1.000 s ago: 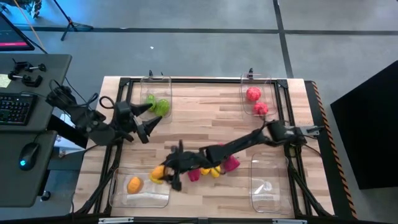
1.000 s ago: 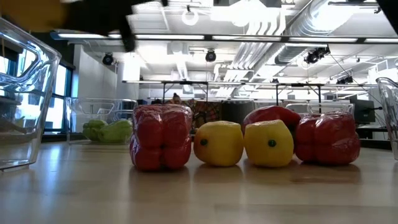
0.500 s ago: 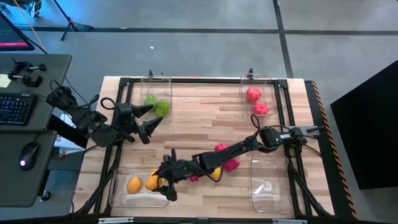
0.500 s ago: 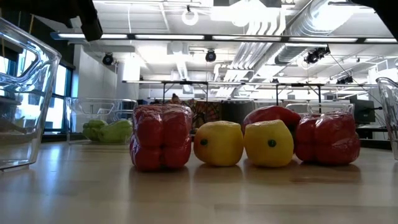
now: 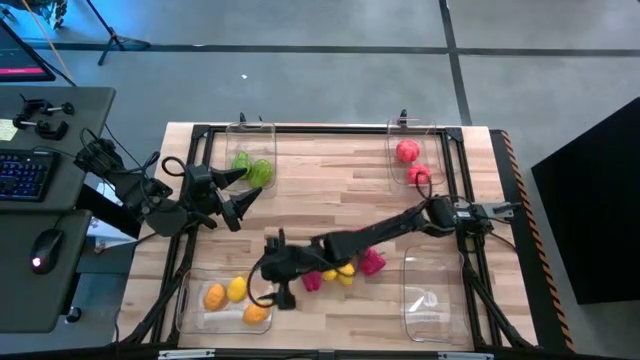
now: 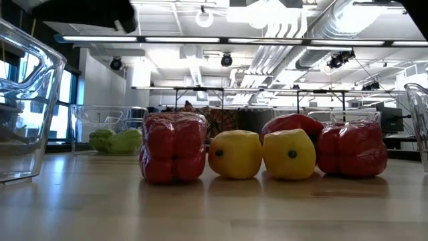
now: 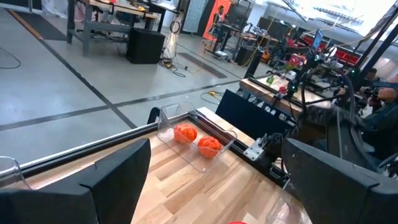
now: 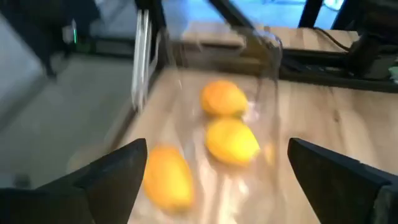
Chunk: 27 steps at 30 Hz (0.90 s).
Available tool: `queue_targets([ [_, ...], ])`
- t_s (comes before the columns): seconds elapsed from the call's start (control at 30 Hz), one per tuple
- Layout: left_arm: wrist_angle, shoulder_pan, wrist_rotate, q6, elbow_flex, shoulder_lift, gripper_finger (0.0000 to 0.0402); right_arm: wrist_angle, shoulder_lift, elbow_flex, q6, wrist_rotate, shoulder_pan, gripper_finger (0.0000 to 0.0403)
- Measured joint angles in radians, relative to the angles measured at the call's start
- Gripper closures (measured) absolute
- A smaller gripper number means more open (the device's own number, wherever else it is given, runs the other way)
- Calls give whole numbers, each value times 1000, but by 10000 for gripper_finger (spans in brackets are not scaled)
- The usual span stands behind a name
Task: Sort produce into baskets
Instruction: Put the yellow lemon into the bottom left transparent bin
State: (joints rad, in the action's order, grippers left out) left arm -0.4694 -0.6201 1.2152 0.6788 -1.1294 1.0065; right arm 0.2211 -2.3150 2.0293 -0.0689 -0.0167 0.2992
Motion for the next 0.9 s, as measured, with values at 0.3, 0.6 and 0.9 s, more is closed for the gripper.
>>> queue_targets([
  [0.3, -3, 0, 2, 0, 0, 0, 51, 551, 156, -3, 183, -47, -77, 31],
  [0.6, -4, 0, 6, 1, 0, 0, 51, 378, 444, -524, 58, -134, -19, 31],
  [0.9, -4, 0, 6, 0, 0, 0, 51, 62, 626, -855, -311, 81, 31, 31],
])
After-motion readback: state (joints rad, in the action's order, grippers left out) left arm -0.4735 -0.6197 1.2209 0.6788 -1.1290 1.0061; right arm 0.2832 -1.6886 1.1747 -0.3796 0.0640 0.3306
